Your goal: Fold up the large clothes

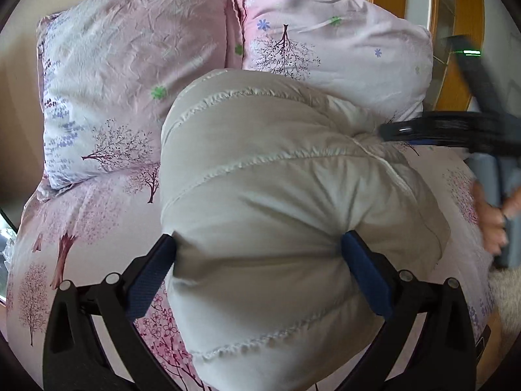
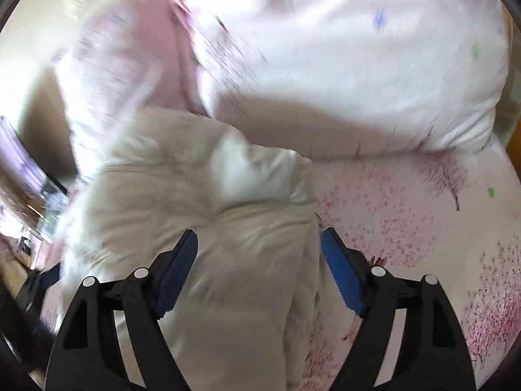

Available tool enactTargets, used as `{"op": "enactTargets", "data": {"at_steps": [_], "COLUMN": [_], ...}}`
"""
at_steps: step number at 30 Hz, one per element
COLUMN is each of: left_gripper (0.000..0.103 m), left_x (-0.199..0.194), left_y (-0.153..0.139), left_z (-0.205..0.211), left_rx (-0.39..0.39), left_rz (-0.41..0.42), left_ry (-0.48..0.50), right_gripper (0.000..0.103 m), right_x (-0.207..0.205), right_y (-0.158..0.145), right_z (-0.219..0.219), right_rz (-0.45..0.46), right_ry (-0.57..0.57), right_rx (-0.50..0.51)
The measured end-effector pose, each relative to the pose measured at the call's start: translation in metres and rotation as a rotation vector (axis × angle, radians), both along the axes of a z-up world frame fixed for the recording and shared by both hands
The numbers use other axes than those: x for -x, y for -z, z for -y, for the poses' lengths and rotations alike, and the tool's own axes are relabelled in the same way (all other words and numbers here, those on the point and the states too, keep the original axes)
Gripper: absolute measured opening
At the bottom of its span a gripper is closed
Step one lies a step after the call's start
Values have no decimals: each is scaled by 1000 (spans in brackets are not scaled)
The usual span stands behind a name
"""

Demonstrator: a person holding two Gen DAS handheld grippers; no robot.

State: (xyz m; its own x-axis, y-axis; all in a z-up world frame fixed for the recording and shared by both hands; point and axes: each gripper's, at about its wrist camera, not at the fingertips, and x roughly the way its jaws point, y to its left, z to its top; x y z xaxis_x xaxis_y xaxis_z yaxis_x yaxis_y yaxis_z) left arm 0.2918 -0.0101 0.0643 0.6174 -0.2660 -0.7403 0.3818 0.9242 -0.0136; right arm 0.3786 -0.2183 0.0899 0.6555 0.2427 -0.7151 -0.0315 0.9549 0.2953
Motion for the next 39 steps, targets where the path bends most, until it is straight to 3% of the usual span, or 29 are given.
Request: {"op": "enactTargets", "data": {"at_steps": [2,8,11,14,17,21,24,27,32,35,39], "left_gripper": [101,101,101,101,101,101,101,101,101,101,101], "left_x": [0,0,1,2,5,6,7,10,34,57,83], "left_y": [0,1,2,3,4,4,2,-4,-17,-21,-22], "left_z": [2,3,1,2,7,7,4,-9,-36,-46,-47], "left_rx": [-10,-13,-10,-8,-31,-22,-8,53,135,105,26], "left_rz": [2,7,6,6,25,39,47,32,49,92,142], "left_ry": [-3,-19,-23,-22,-26,-41,-53,-64,-81,-93,-121], "right_gripper": [80,80,80,81,86,94,94,101,102,102,102], "right_x": [25,53,51,41,34,35,48,70,99,114,128], "right_y": [-2,14,39,69,78,76,63,44,24,22,21], "right_z": [-6,-23,-28,-22,-18,-19,-15,-13,-10,-12,-27], "right_rz": [57,95,25,-67,-82,-68,-30,36,108,101,100], "right_ry": [-16,-17,7,0,1,22,59,100,143,127,97], "right_rx": [0,51,117,32,12,47,42,77,93,52,102]}}
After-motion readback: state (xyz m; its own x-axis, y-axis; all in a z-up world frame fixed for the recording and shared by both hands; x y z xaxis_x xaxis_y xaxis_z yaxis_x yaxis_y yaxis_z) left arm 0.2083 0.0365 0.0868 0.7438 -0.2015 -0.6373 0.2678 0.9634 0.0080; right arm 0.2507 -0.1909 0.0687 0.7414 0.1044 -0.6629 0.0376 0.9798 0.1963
